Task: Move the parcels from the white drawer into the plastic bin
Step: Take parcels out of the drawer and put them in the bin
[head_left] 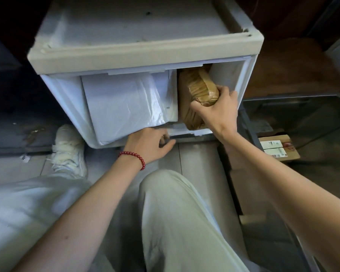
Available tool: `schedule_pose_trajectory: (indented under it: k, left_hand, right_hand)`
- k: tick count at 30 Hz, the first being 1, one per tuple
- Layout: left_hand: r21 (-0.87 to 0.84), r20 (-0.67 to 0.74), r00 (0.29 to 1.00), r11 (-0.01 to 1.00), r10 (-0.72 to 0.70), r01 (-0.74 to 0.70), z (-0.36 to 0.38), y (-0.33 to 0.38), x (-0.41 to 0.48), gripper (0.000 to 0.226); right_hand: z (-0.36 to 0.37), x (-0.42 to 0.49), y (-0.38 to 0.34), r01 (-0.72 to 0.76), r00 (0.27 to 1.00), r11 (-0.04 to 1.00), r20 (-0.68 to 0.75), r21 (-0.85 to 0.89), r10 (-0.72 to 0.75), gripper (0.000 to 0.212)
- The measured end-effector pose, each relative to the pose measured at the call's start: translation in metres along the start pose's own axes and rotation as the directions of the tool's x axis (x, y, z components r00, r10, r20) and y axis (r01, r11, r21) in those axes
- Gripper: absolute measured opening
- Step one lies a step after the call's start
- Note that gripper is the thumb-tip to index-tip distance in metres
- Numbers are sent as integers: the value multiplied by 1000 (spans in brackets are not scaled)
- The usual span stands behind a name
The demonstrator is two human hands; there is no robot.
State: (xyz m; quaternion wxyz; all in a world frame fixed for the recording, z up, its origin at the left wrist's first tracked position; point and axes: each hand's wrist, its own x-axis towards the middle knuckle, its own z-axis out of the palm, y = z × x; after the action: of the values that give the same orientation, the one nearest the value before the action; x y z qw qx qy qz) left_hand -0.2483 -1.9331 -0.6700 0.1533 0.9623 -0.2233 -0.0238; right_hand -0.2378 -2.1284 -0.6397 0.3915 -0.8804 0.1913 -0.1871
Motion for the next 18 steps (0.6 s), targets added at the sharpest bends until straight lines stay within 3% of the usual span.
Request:
schedule_pose_trajectory:
  k: [2,4,6,7,11,15,18]
  left_hand:
    - [-100,-190,966,975,175,-196,-13,21,-10,30]
    - [-82,-428,833,902,351,-423,-27,40,-13,29]
    - [10,-550,717,862,429,-508,-43,49,-8,21]
    - [56,-550,716,875,429,-481,-51,49,-3,20]
    - [162,-235,957,978,168,-132,-60,28,9,78]
    - [248,-130,988,967,86,-52,-55,17,-5,99]
    - [210,-70,997,978,19,-4,-49,19,-11,112]
  right_hand:
    - [-13,-11,3,18,1000,1000,-13,12,-18,74]
    - [-26,-19,5,30,999,999,-33,27,-30,72]
    - [-38,-25,7,53,998,997,-41,51,-51,71]
    - [-44,-26,8,61,998,996,-39,65,-58,71]
    - [-60,-28,13,92,994,990,46,103,-97,70]
    - [-70,-31,16,105,963,980,227,168,-142,71]
    - [-72,-35,22,61,938,973,321,223,-133,72]
